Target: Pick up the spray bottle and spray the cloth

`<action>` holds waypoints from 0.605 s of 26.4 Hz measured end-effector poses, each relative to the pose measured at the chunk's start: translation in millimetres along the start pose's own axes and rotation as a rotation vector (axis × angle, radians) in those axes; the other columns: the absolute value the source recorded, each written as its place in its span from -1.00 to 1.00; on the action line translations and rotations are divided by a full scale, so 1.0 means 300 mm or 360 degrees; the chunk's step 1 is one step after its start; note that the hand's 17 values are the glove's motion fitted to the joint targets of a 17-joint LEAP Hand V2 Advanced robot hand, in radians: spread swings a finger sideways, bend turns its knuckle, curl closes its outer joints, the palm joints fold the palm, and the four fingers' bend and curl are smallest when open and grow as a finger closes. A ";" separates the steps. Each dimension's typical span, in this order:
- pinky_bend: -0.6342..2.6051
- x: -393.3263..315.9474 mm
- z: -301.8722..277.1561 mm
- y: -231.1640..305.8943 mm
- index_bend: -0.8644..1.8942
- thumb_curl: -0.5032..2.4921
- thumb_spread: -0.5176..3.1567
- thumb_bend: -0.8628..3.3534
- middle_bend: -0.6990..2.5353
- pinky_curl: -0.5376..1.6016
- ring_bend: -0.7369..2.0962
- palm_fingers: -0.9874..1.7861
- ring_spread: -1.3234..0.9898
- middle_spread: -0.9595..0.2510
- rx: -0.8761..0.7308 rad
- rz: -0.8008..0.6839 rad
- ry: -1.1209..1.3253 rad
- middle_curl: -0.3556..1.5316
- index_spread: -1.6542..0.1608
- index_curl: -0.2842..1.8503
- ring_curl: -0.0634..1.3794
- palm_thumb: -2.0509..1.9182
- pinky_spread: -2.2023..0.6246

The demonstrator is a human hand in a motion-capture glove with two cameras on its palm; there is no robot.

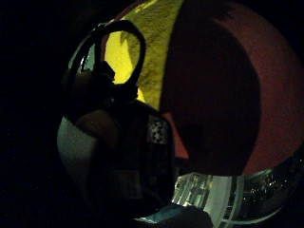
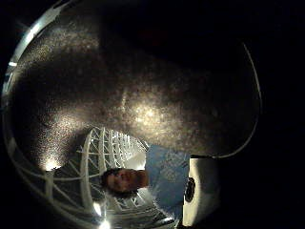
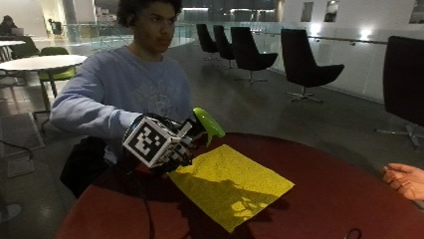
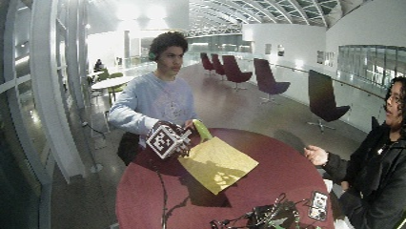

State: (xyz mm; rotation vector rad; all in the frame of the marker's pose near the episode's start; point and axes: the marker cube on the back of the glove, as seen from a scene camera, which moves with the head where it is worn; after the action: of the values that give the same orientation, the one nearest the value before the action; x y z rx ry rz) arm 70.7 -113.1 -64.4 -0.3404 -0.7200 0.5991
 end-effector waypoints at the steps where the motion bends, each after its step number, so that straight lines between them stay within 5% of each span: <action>1: -0.49 -0.018 0.002 -0.003 -0.27 -0.18 -0.37 -0.60 -0.44 -0.18 -0.24 0.48 0.15 0.44 0.0024 -0.0054 -0.0011 -0.12 0.57 -0.36 -0.37 0.53 0.74; 10: -0.50 -0.319 0.202 -0.114 -0.27 -0.18 -0.37 -0.60 -0.44 -0.18 -0.25 0.47 0.14 0.44 0.0146 -0.0781 -0.0306 -0.12 0.57 -0.36 -0.37 0.53 0.74; 16: -0.50 -0.507 0.439 -0.293 -0.27 -0.18 -0.37 -0.60 -0.44 -0.19 -0.25 0.46 0.14 0.44 0.0240 -0.1065 -0.0372 -0.12 0.57 -0.36 -0.38 0.53 0.74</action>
State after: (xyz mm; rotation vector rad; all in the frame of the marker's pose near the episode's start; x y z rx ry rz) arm -77.9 -264.0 -6.5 0.1204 -0.9466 0.0525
